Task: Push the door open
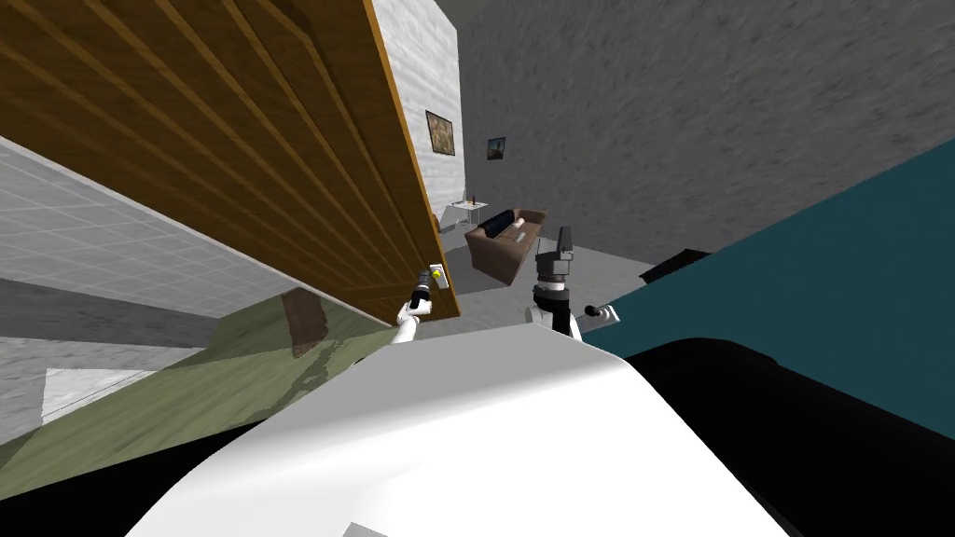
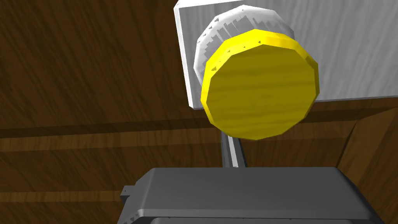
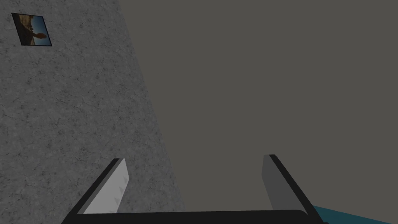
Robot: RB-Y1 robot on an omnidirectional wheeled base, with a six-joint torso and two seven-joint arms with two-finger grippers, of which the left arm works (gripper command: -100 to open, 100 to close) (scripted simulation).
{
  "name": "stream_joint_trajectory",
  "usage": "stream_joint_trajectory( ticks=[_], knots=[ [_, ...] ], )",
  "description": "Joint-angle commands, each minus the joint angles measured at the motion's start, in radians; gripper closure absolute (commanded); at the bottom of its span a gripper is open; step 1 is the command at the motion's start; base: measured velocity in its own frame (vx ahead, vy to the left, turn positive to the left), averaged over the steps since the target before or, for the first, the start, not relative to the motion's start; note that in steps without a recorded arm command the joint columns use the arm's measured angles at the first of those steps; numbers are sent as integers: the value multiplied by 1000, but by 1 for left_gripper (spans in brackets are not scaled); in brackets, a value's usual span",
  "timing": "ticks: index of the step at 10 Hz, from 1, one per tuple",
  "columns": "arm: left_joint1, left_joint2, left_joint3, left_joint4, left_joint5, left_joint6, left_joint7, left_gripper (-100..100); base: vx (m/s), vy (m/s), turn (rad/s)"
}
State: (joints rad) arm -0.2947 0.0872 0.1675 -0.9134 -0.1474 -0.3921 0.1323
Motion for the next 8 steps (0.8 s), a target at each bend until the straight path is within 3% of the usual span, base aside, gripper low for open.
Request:
stream_joint_trajectory(
  ticks=[1,4,6,8],
  knots=[
    [-13,-2,-29,17,23,-3,-19,-100,37,13,230],
    [-40,-17,-89,50,69,-8,-57,-100,-81,106,203],
    [-62,-38,-137,77,105,-13,-87,-100,-94,86,209],
    [-62,-38,-137,77,105,-13,-87,-100,-45,32,26]
  ],
)
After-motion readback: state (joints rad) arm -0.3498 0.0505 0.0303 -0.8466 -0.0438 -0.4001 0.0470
